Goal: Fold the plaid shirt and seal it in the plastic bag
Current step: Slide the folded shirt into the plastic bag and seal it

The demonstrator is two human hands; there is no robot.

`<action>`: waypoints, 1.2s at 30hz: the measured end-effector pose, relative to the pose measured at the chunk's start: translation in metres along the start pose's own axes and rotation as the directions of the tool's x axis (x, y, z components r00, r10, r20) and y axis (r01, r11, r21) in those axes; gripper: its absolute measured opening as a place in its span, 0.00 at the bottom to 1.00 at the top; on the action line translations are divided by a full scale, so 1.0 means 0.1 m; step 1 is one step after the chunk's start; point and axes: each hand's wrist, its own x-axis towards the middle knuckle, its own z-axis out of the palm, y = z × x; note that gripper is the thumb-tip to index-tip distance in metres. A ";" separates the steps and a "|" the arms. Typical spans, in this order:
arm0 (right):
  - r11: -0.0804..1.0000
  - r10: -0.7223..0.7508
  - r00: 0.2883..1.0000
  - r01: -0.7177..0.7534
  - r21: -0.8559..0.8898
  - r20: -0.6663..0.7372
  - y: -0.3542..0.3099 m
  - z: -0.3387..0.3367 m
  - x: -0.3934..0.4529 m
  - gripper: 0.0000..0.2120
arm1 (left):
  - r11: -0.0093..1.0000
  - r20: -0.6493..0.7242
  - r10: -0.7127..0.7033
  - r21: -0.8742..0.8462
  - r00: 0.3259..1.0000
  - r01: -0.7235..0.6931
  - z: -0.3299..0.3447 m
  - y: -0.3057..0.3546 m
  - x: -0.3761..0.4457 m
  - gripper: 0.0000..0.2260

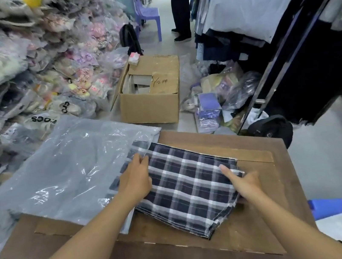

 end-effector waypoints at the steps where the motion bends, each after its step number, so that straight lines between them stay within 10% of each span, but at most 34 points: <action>1: 0.997 0.032 0.998 -0.035 0.065 0.048 0.02 0.03 -0.03 0.63 | 1.000 0.000 -0.003 -0.005 1.000 0.003 -0.01 0.02 0.00 0.27; 11: 0.876 0.003 0.948 -0.156 0.456 0.319 0.00 0.19 -0.43 0.43 | 0.997 0.031 0.016 -0.070 0.999 -0.014 -0.04 0.01 0.00 0.31; 36: 0.844 -0.165 0.711 -0.256 0.471 0.683 -0.93 1.71 -0.57 0.17 | 0.865 -0.012 0.198 -0.469 0.980 -0.181 -0.19 -0.05 -0.19 0.31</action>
